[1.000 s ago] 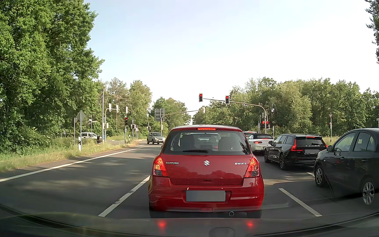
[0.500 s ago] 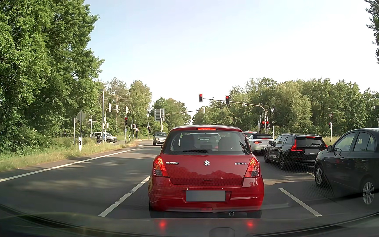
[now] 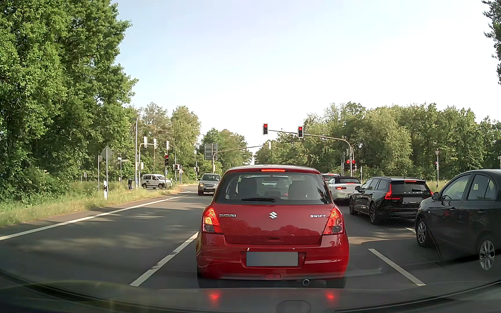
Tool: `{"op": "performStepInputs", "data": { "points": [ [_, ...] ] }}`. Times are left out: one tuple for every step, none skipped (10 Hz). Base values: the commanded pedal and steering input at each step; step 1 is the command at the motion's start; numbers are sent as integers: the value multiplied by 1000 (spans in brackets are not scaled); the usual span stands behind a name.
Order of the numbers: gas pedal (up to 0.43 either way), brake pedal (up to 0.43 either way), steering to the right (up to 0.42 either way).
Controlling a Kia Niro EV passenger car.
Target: Follow the waypoints while adhering to traffic rules and regulations
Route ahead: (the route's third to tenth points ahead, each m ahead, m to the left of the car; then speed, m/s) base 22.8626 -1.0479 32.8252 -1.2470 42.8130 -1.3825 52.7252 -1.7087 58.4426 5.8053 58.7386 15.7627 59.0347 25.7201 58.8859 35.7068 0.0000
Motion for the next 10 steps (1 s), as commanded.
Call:
{"op": "performStepInputs", "data": {
  "points": [
    [0,268,0],
    [0,268,0],
    [0,268,0],
    [0,268,0],
    [0,268,0],
    [0,268,0],
    [0,268,0],
    [0,268,0],
    [0,268,0],
    [0,268,0]
  ]
}}
